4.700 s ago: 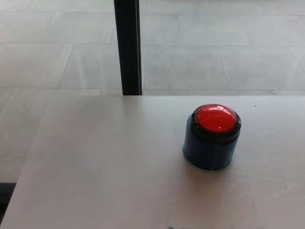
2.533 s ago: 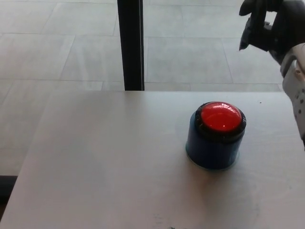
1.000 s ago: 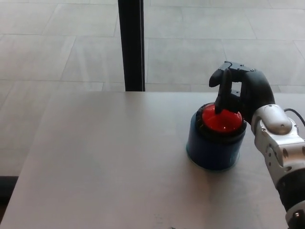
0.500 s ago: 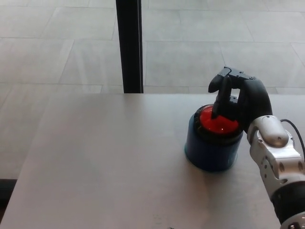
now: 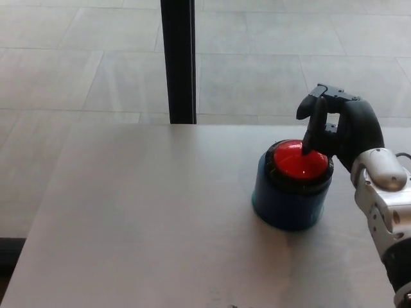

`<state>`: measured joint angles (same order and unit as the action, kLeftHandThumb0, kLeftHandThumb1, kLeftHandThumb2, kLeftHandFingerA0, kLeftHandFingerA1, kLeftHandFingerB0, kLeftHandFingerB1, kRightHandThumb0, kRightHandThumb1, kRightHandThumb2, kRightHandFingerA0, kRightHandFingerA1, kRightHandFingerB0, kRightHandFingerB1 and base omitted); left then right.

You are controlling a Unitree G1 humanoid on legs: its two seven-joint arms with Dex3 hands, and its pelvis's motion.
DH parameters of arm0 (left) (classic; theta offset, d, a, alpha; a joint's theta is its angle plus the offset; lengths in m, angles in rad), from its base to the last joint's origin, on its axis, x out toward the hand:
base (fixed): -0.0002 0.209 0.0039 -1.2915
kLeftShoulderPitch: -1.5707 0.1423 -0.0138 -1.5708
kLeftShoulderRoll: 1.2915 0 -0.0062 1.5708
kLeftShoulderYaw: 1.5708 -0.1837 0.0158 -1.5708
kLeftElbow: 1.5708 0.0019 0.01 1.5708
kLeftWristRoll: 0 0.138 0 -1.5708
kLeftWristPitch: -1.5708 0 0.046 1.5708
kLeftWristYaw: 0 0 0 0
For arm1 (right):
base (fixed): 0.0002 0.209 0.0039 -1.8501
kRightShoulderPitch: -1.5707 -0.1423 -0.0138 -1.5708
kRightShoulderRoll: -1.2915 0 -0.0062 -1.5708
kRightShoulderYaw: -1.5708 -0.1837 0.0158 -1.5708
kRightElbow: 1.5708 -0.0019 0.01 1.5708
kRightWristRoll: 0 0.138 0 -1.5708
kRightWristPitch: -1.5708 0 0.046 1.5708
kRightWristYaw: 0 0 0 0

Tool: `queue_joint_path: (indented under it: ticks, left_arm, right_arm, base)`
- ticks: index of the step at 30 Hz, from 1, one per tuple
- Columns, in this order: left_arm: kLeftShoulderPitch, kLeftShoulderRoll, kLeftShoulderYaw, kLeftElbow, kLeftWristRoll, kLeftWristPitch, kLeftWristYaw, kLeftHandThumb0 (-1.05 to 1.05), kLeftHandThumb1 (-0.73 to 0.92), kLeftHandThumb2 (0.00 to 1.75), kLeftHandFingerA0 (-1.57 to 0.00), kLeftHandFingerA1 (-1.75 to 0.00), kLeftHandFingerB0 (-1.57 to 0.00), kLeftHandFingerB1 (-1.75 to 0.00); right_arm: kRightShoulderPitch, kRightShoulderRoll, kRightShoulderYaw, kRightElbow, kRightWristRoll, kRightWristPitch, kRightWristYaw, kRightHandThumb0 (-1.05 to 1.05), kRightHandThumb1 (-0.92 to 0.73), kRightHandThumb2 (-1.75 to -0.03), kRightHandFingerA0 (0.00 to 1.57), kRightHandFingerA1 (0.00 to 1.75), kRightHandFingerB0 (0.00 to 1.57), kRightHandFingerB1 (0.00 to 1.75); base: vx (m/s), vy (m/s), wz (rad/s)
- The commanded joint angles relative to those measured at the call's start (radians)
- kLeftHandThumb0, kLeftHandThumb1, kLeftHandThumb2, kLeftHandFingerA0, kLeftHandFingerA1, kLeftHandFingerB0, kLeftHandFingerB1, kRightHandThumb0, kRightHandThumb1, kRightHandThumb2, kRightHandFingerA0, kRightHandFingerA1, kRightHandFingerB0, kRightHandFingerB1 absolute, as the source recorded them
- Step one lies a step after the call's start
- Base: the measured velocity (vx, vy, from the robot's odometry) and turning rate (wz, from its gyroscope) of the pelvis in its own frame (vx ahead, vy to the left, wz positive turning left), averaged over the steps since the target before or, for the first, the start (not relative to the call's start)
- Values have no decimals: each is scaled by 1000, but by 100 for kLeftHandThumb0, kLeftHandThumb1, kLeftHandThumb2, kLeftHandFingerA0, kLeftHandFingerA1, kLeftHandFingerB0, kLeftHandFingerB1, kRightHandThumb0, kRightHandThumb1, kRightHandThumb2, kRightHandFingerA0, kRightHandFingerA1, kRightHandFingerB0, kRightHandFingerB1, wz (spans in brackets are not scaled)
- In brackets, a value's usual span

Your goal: The robot uses its right hand to press the red button kept in the middle of the desk

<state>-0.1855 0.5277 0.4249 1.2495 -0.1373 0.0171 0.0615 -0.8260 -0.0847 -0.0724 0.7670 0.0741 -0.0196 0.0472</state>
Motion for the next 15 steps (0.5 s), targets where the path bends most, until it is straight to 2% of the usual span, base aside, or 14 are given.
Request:
queue_joint_path:
  ticks: [1,2,4,6,8,9,11,12,14,15]
  left_arm:
    - [8,11,5,-3,-13,-2,5,-55,92,111,-47,-120,-34,-99]
    - [5,13,-5,4,-2,0,11,-55,92,110,-49,-119,-41,-102]
    - [10,14,-6,5,-2,-1,12,-55,92,110,-49,-119,-41,-102]
    - [19,8,13,3,-22,-15,0,-54,92,110,-49,-123,-38,-103]
    - [23,12,-5,0,-2,-14,1,-56,92,110,-50,-120,-39,-102]
    - [29,8,-2,0,-6,-16,4,-56,92,110,-48,-119,-39,-103]
    - [32,9,-12,1,2,-22,-1,-55,92,110,-51,-119,-42,-103]
    - [24,8,4,5,-16,-6,1,-56,92,109,-45,-115,-35,-98]
    - [36,6,2,5,-13,-24,-7,-56,92,111,-48,-120,-39,-104]
    - [35,4,13,8,-25,-20,-7,-56,92,110,-45,-119,-35,-102]
  right_arm:
    - [-82,-41,-18,1,6,67,18,-15,-52,-126,94,175,79,157]
    - [-120,-45,-33,-2,22,92,15,-15,-57,-118,92,175,78,156]
    - [-124,-42,-36,1,22,98,17,-15,-57,-118,92,175,78,156]
    - [-175,-36,-53,1,43,87,31,-15,-51,-122,93,175,79,154]
    - [-225,-33,-49,-2,43,69,54,-20,-44,-133,96,175,83,156]
    - [-233,-32,-46,-8,43,64,66,-20,-41,-138,93,175,82,157]
    - [-241,-32,-46,-27,46,68,80,-18,-42,-140,90,175,79,161]
    - [-244,-35,-41,-47,43,73,86,-14,-40,-144,92,175,80,161]
    - [-239,-47,-39,-88,40,74,96,-12,-43,-145,92,175,79,161]
    - [-243,-57,-43,-102,39,72,97,-14,-41,-142,90,175,77,165]
  base:
    - [0,0,0]
    - [0,0,0]
    - [0,0,0]
    - [0,0,0]
    - [0,0,0]
    - [0,0,0]
    - [0,0,0]
    - [0,0,0]
    - [0,0,0]
    - [0,0,0]
